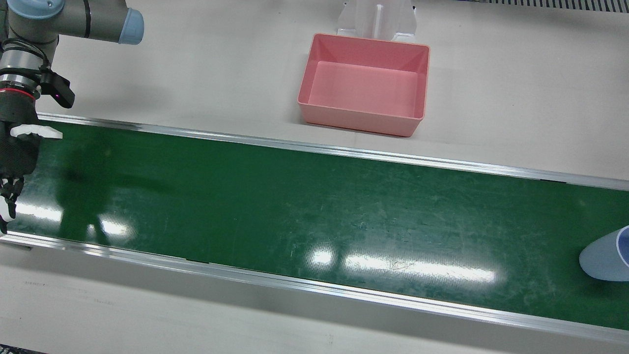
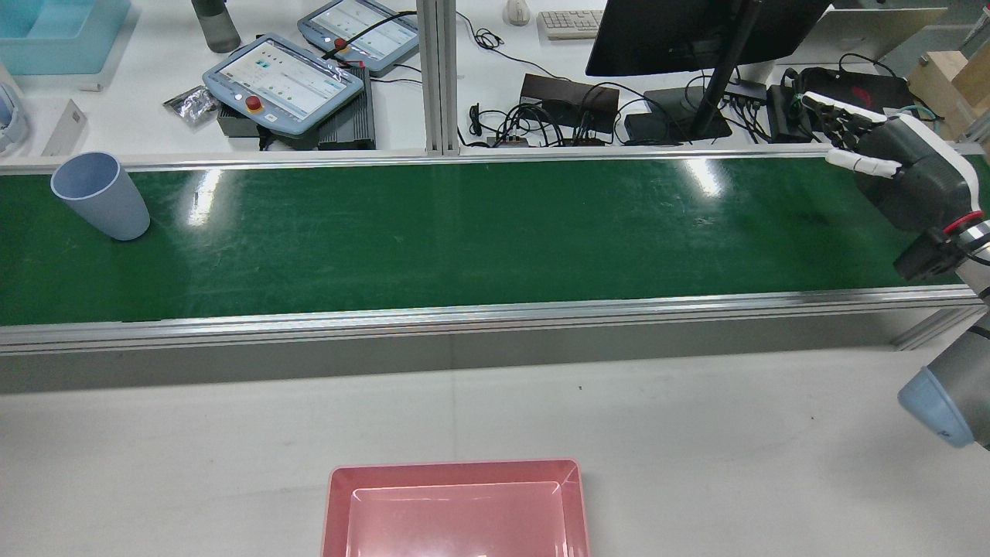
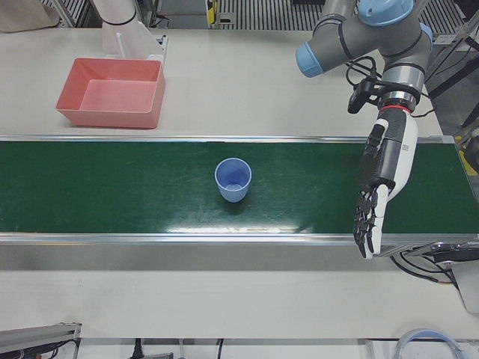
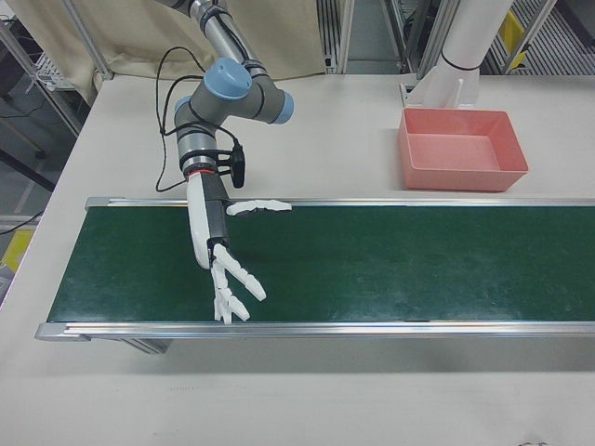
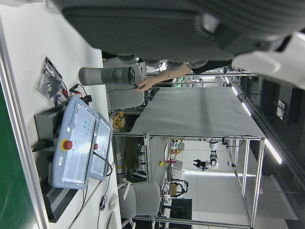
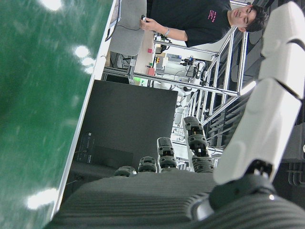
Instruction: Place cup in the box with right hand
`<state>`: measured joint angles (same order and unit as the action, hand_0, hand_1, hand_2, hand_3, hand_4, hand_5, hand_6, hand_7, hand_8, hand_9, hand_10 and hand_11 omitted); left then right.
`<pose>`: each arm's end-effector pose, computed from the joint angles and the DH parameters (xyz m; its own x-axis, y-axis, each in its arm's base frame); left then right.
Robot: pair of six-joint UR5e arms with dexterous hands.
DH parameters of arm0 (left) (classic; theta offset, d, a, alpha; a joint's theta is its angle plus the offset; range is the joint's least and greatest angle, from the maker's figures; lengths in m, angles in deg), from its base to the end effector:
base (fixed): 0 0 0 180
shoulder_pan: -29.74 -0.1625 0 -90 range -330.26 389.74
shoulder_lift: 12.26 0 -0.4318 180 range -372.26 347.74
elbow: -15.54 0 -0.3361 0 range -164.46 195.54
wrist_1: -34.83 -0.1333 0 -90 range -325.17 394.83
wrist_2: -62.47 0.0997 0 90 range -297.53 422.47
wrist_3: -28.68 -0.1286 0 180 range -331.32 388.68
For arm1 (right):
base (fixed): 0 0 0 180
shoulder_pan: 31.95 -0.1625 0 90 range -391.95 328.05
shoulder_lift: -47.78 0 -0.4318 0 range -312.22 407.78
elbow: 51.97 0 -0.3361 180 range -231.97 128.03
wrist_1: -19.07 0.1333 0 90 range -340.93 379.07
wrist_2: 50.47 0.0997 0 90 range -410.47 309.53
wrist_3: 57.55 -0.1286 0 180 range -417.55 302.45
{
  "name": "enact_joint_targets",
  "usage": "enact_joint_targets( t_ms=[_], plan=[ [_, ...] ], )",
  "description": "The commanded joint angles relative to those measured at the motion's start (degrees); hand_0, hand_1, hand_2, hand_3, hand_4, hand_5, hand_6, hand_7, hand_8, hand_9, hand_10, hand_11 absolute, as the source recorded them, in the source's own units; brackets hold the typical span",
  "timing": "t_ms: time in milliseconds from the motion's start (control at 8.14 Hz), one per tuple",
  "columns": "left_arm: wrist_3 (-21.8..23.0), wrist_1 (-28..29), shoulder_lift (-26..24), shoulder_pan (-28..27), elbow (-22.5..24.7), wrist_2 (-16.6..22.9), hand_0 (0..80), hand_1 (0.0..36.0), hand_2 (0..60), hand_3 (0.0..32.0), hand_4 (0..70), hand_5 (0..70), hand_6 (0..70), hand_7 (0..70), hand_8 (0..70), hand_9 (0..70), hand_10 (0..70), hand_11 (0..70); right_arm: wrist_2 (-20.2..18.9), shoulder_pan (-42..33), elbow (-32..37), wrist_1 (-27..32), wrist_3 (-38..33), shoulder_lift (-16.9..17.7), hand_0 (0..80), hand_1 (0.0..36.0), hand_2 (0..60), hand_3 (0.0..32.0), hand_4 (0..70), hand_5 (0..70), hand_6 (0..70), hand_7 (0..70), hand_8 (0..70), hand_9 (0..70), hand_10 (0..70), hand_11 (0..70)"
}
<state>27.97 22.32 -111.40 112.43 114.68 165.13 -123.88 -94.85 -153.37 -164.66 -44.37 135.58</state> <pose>-0.0378 -0.5317 0.5700 -0.9401 -0.3392 -0.0344 -0.0011 0.1039 -0.9946 -0.0681 -0.5063 0.5920 -0.9733 0.1465 0.1770 -0.1477 0.1910 -0.9704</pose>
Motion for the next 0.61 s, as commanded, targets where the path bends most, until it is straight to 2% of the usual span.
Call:
enact_joint_targets(
  t_ms=[0, 491],
  plan=[
    [0.0, 0.0, 0.0, -0.1, 0.0, 0.0, 0.0, 0.0, 0.0, 0.0, 0.0, 0.0, 0.0, 0.0, 0.0, 0.0, 0.0, 0.0, 0.0, 0.1, -0.2, -0.1, 0.0, 0.0, 45.6, 13.8, 12.8, 0.0, 3.7, 3.2, 5.0, 18.6, 2.0, 7.3, 0.0, 0.0],
    [0.0, 0.0, 0.1, -0.1, 0.0, 0.0, 0.0, 0.0, 0.0, 0.0, 0.0, 0.0, 0.0, 0.0, 0.0, 0.0, 0.0, 0.0, 0.0, 0.1, -0.3, -0.1, 0.0, 0.1, 44.8, 13.2, 12.5, 0.0, 3.2, 3.0, 4.7, 17.8, 1.4, 6.4, 0.0, 0.0]
  ],
)
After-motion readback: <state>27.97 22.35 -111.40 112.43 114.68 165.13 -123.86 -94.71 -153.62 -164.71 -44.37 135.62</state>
